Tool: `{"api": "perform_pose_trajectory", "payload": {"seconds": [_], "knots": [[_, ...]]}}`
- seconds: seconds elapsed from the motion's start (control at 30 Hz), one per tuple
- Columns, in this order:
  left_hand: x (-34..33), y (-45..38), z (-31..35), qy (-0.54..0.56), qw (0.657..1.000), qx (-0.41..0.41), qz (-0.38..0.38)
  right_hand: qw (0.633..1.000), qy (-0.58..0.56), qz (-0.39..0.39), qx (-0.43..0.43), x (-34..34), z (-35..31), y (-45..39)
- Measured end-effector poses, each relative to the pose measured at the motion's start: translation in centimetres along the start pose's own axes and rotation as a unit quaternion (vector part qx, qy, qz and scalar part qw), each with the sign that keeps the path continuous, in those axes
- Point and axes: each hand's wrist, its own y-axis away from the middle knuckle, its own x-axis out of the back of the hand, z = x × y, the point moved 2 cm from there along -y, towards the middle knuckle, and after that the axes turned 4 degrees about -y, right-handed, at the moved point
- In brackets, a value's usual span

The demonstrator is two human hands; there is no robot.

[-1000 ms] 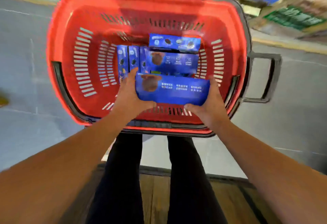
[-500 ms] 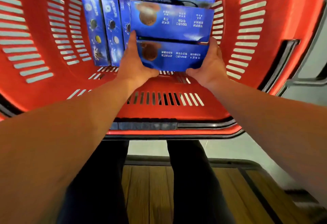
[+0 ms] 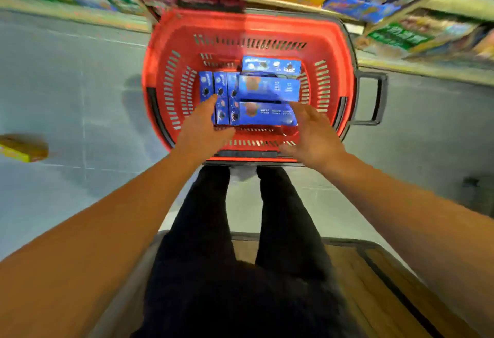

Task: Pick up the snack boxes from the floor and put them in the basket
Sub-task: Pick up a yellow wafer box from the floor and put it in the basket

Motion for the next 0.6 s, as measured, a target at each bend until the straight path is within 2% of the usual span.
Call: {"api": "perform_pose_trajectory", "payload": {"seconds": [0.17,0.33,0.5,0.6], "knots": [[8.2,8.4,3.2,-0.007,1.000,-0.009,0.029,0.997,0.006,0.029,0.077,7.1,-7.6,4.5],[13.3,14.9,5.2,-0.040,0.992,-0.056,0.106,0.974,0.083,0.019,0.212,10.5,-13.5,5.5],[14.3,22.2,4.5,-0.039,0.977,0.031,0.209,0.916,0.182,0.006,0.357,11.1,-20.3,8.5],[14.1,26.4,2.5,-0.002,0.952,0.094,0.290,0.890,0.202,0.006,0.409,9.8,-24.3,10.0]]}}
